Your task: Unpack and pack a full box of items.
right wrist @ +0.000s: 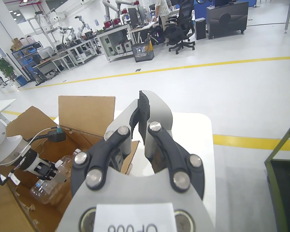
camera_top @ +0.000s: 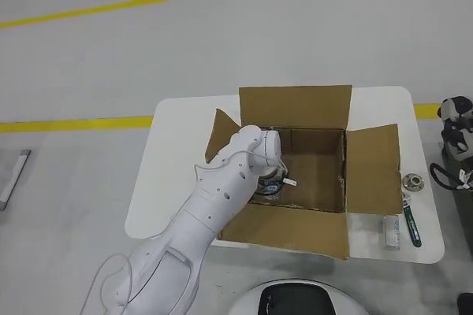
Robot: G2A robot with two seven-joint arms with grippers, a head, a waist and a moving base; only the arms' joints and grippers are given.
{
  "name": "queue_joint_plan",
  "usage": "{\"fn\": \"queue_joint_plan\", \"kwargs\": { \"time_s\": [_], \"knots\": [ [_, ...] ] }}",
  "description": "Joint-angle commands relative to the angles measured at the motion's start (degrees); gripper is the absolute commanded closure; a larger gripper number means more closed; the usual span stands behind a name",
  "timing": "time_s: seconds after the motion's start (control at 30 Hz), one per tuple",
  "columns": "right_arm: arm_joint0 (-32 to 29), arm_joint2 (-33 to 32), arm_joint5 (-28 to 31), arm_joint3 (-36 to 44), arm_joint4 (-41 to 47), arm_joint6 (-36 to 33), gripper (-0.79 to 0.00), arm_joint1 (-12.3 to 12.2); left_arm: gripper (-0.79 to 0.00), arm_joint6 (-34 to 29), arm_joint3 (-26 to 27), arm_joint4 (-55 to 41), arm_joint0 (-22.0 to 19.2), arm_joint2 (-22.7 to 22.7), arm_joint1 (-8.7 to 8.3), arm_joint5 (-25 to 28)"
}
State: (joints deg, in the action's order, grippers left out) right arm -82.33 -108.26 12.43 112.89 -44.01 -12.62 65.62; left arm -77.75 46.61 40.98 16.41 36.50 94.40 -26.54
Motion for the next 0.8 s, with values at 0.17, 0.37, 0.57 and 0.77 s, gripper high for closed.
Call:
{"fn": "queue_joint_plan", "kwargs": {
  "time_s": [0.17,0.37,0.57,0.77],
  "knots": [
    [-0.4,-0.6,0.5,-0.1,-0.1,-0.3,0.000,-0.1,-0.249,0.7,-3.1,-0.3,-0.6,-0.7,1.19,-0.7],
    [-0.7,-0.9,0.8,-0.3,-0.3,-0.5,0.000,-0.2,-0.785,1.5,-5.1,-0.9,-0.9,-0.5,1.93,-0.8],
    [-0.6,-1.4,0.5,-1.7,-1.9,-0.8,0.000,-0.4,-0.785,2.4,-6.4,-1.2,-1.3,-0.1,2.43,-0.5],
    [0.4,-4.1,2.2,-6.0,-6.4,-6.8,0.000,-1.3,-0.785,2.6,-4.0,-2.2,-1.6,1.4,2.30,1.4]
  ]
}}
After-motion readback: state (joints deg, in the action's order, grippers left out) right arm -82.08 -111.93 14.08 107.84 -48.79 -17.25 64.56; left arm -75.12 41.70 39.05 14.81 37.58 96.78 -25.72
